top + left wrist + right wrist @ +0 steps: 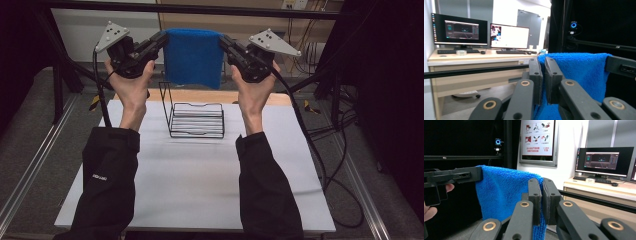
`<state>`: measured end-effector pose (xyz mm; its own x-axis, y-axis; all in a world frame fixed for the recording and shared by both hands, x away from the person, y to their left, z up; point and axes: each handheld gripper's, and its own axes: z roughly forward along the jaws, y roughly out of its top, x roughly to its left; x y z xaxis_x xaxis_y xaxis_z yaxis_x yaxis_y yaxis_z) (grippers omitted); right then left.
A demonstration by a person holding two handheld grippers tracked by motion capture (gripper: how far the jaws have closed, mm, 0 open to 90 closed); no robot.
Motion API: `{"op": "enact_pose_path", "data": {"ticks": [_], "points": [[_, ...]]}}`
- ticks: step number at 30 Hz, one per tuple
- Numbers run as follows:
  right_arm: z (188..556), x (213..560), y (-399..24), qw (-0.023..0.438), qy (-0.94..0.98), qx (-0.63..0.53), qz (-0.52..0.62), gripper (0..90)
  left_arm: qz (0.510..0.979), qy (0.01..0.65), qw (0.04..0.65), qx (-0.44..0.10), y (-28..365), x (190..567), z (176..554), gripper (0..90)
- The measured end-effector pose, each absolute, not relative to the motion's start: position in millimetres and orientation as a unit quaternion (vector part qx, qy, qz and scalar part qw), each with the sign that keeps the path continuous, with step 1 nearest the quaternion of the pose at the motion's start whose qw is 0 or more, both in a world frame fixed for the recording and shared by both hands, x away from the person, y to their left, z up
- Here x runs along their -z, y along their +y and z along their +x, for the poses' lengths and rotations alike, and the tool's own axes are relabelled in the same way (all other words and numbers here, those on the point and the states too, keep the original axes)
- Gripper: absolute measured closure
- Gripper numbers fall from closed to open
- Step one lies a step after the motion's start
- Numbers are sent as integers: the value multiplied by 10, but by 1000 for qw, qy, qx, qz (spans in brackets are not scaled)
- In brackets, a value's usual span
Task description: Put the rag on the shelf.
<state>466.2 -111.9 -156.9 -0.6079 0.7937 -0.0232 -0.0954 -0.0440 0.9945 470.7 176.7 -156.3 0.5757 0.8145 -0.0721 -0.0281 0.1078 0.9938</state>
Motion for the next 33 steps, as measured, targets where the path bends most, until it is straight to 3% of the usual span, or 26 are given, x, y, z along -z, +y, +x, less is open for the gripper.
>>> {"op": "enact_pose_path", "data": {"ticks": [33], "points": [[5202, 1637, -1087, 343, 619, -639, 301, 865, 594, 346, 643, -337, 1731, 1725, 5136, 850]]}}
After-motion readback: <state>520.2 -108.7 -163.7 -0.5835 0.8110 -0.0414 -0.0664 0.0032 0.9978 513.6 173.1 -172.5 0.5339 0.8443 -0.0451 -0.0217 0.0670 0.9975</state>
